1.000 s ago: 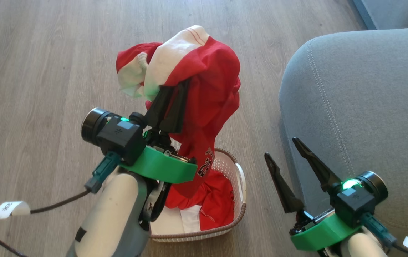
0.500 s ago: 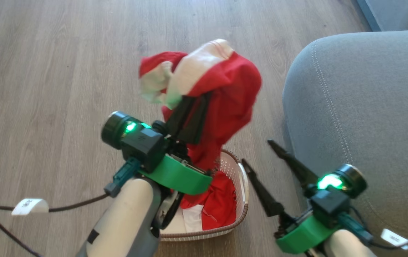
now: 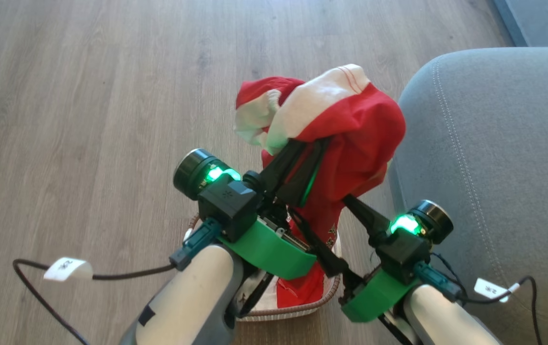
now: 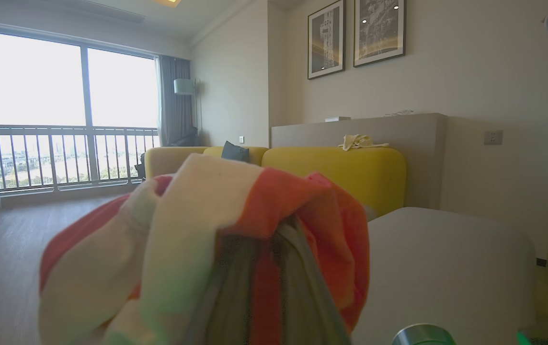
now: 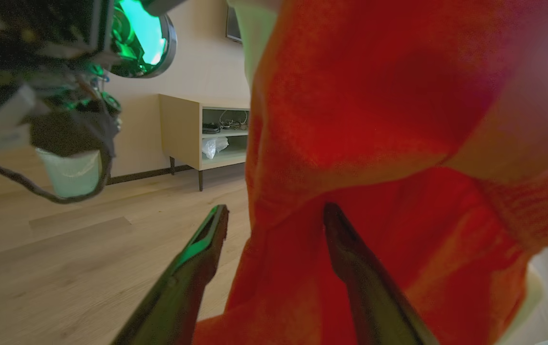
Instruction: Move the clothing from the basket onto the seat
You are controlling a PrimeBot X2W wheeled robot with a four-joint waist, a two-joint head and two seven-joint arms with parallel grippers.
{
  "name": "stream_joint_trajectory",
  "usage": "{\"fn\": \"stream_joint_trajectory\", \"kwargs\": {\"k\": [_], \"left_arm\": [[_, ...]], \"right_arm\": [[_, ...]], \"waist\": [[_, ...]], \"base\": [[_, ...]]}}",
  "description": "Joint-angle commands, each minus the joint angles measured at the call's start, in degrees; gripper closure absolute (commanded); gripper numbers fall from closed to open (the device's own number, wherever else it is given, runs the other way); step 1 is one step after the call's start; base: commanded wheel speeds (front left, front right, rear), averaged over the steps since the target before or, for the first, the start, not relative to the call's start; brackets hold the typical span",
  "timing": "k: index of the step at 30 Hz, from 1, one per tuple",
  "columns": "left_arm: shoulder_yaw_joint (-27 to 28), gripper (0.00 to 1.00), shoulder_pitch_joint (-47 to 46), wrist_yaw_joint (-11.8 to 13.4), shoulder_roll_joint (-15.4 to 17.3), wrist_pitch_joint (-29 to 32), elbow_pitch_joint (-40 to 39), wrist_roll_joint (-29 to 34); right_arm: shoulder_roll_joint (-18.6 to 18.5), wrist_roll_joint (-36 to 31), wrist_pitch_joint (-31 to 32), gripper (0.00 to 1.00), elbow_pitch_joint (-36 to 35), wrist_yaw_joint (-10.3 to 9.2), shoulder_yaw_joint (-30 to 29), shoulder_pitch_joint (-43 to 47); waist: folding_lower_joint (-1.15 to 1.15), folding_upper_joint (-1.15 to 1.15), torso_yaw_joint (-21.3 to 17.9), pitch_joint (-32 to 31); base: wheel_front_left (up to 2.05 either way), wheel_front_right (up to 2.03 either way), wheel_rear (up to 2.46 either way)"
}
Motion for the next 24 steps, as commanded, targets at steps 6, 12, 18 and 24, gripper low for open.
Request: {"fn": "stream_joint_trajectory", "kwargs": {"k": [6, 12, 18, 24], "left_arm": [[-0.29, 1.00, -3.53, 0.78, 0.41, -0.53, -2.67, -0.70], [-2.07, 1.00, -3.17, 0.44, 0.41, -0.53, -3.03, -1.26], [-2.88, 1.00, -2.58, -0.09, 0.41, -0.53, -2.26, -1.28], [-1.36, 1.00, -1.75, 0.03, 0.41, -0.54, -0.34, -1.09]], "right_arm": [[4.21, -2.83, -0.37, 0.00, 0.60, -0.01, -3.29, -3.16], [6.08, -3.49, -0.37, 0.00, 1.06, -0.01, -5.33, -3.72], [6.89, -2.49, -0.37, 1.00, 1.14, -0.01, -7.69, -3.47], [7.12, -2.12, -0.37, 1.00, 1.21, -0.01, -9.11, -3.08]], "waist": [[0.00, 0.00, 1.01, -0.22], [0.00, 0.00, 1.75, -0.32], [0.00, 0.00, 2.38, -0.46], [0.00, 0.00, 2.44, -0.38]], "base": [[0.00, 0.00, 0.00], [0.00, 0.00, 0.00], [0.00, 0.00, 0.00], [0.00, 0.00, 0.00]]}}
